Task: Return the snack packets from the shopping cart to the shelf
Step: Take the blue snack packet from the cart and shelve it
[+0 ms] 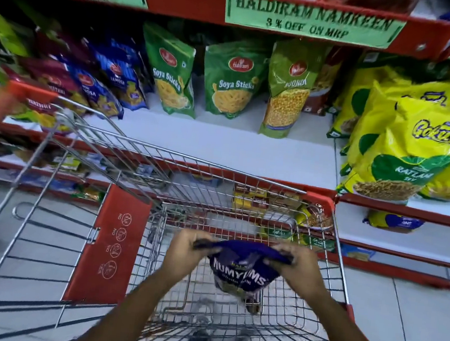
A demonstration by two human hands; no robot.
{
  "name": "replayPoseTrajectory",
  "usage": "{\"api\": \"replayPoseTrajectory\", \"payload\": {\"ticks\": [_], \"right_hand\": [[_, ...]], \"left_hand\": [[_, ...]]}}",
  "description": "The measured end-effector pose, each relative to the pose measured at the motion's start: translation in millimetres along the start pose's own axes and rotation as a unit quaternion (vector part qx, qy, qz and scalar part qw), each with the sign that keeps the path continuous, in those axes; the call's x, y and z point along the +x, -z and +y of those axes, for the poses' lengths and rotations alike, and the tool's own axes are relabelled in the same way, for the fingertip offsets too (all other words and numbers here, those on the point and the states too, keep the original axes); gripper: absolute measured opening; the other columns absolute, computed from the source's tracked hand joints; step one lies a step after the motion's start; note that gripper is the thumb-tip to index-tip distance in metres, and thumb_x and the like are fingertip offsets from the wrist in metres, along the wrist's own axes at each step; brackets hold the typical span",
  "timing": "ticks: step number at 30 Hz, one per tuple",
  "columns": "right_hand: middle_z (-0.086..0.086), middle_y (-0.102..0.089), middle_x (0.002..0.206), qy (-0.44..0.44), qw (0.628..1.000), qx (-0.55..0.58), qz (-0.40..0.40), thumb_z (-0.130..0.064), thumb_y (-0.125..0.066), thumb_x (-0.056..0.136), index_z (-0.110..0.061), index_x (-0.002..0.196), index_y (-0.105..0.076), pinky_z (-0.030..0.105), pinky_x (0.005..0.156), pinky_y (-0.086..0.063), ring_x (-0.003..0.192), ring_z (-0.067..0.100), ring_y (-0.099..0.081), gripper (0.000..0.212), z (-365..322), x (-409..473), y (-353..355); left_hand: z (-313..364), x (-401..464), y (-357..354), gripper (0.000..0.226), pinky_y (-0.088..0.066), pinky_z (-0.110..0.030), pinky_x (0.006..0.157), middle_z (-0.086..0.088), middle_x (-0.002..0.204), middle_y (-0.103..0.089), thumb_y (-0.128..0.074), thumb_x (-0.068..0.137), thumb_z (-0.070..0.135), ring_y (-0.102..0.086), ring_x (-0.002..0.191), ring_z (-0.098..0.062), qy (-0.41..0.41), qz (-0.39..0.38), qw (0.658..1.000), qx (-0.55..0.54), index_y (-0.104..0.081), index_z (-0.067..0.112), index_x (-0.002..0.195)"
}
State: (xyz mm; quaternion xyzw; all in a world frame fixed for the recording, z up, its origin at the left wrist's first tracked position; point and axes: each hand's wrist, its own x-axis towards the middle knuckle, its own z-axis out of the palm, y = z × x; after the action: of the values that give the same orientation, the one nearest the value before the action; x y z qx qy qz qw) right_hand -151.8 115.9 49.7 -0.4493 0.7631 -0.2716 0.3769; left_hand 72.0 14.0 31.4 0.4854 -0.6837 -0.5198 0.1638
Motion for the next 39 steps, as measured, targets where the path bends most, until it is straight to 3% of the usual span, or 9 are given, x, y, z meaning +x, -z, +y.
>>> {"api": "replayPoseTrajectory", "payload": {"ticks": [4, 9, 14, 18, 22, 26, 29, 35, 39], "right_hand": [[0.001, -0.077, 0.078, 0.068, 0.995, 0.071, -0.028, 0.002, -0.076, 0.069, -0.019, 0.078, -0.077, 0.025, 0.064, -0.054, 0.075, 0.012, -0.071, 0.023, -61.4, -1.8, 64.3], [-0.002, -0.075, 0.066, 0.155, 0.981, 0.114, -0.011, 0.005, -0.077, 0.065, -0.015, 0.069, -0.075, 0.021, 0.058, -0.052, 0.064, 0.008, -0.067, 0.021, -159.4, -12.0, 135.3], [-0.010, -0.069, 0.053, 0.275, 0.951, 0.137, 0.045, 0.005, -0.075, 0.064, -0.018, 0.066, -0.074, 0.013, 0.044, -0.044, 0.050, 0.000, -0.057, 0.023, -251.0, -22.3, 190.8], [-0.016, -0.068, 0.052, 0.354, 0.920, 0.129, 0.110, 0.009, -0.071, 0.069, -0.019, 0.069, -0.075, 0.010, 0.048, -0.048, 0.050, -0.004, -0.057, 0.028, -312.8, -14.2, 227.9], [-0.009, -0.069, 0.059, 0.410, 0.882, 0.117, 0.198, 0.001, -0.074, 0.070, -0.017, 0.076, -0.072, 0.017, 0.051, -0.049, 0.057, 0.003, -0.059, 0.019, -373.1, 8.3, 258.9], [-0.002, -0.071, 0.076, 0.439, 0.818, 0.107, 0.356, -0.002, -0.067, 0.063, -0.020, 0.076, -0.074, 0.030, 0.073, -0.055, 0.073, 0.008, -0.063, 0.024, -424.3, 54.4, 275.4], [-0.004, -0.072, 0.084, 0.443, 0.785, 0.086, 0.424, 0.000, -0.052, 0.059, -0.019, 0.084, -0.074, 0.030, 0.087, -0.053, 0.084, 0.010, -0.064, 0.039, -443.5, 85.3, 269.4], [0.004, -0.075, 0.094, 0.414, 0.766, 0.111, 0.478, 0.007, -0.050, 0.060, -0.018, 0.089, -0.074, 0.019, 0.082, -0.044, 0.090, 0.020, -0.066, 0.044, -439.3, 148.1, 241.3], [0.006, -0.072, 0.098, 0.410, 0.742, 0.189, 0.495, 0.012, -0.051, 0.060, -0.016, 0.098, -0.071, 0.023, 0.088, -0.044, 0.096, 0.024, -0.065, 0.052, -430.7, 174.8, 226.4]], "left_hand": [[81.5, 6.2, 54.0, 0.009, -0.049, -0.012, 0.052, 0.014, 0.055, -0.070, -0.074, 0.070, 0.004, -0.063, 0.056, 0.001, -0.066, -0.050, 0.996, -0.021, -0.074, 0.012, 0.075], [185.6, -3.0, 123.5, 0.007, -0.050, -0.017, 0.056, -0.005, 0.069, -0.073, -0.073, 0.072, 0.000, -0.067, 0.062, -0.009, -0.175, -0.039, 0.984, -0.002, -0.074, 0.004, 0.078], [274.3, -9.0, 177.6, 0.016, -0.037, -0.011, 0.044, 0.015, 0.044, -0.060, -0.072, 0.074, -0.001, -0.048, 0.044, 0.007, -0.297, 0.047, 0.952, 0.066, -0.071, 0.015, 0.070], [337.8, -1.7, 214.8, 0.017, -0.048, -0.027, 0.061, -0.003, 0.071, -0.069, -0.072, 0.073, 0.008, -0.054, 0.061, 0.003, -0.406, 0.209, 0.876, 0.153, -0.074, 0.013, 0.089], [396.4, 13.0, 248.2, 0.026, -0.044, -0.016, 0.064, 0.001, 0.074, -0.066, -0.061, 0.070, -0.001, -0.058, 0.070, -0.006, -0.461, 0.343, 0.793, 0.204, -0.073, 0.012, 0.090], [431.2, 46.7, 272.2, 0.044, -0.053, -0.031, 0.083, -0.007, 0.095, -0.076, -0.051, 0.063, -0.007, -0.067, 0.091, -0.020, -0.473, 0.444, 0.735, 0.197, -0.071, 0.015, 0.095], [436.9, 80.8, 278.8, 0.052, -0.053, -0.033, 0.088, -0.007, 0.100, -0.075, -0.046, 0.062, -0.008, -0.067, 0.095, -0.022, -0.451, 0.484, 0.733, 0.156, -0.070, 0.017, 0.100], [419.5, 141.5, 269.1, 0.053, -0.049, -0.033, 0.088, -0.010, 0.102, -0.074, -0.047, 0.063, -0.012, -0.065, 0.095, -0.027, -0.406, 0.494, 0.766, 0.062, -0.070, 0.015, 0.101], [406.7, 173.0, 263.7, 0.050, -0.040, -0.016, 0.080, -0.013, 0.097, -0.074, -0.048, 0.064, -0.016, -0.066, 0.091, -0.027, -0.380, 0.493, 0.782, -0.030, -0.070, 0.012, 0.099]]}}
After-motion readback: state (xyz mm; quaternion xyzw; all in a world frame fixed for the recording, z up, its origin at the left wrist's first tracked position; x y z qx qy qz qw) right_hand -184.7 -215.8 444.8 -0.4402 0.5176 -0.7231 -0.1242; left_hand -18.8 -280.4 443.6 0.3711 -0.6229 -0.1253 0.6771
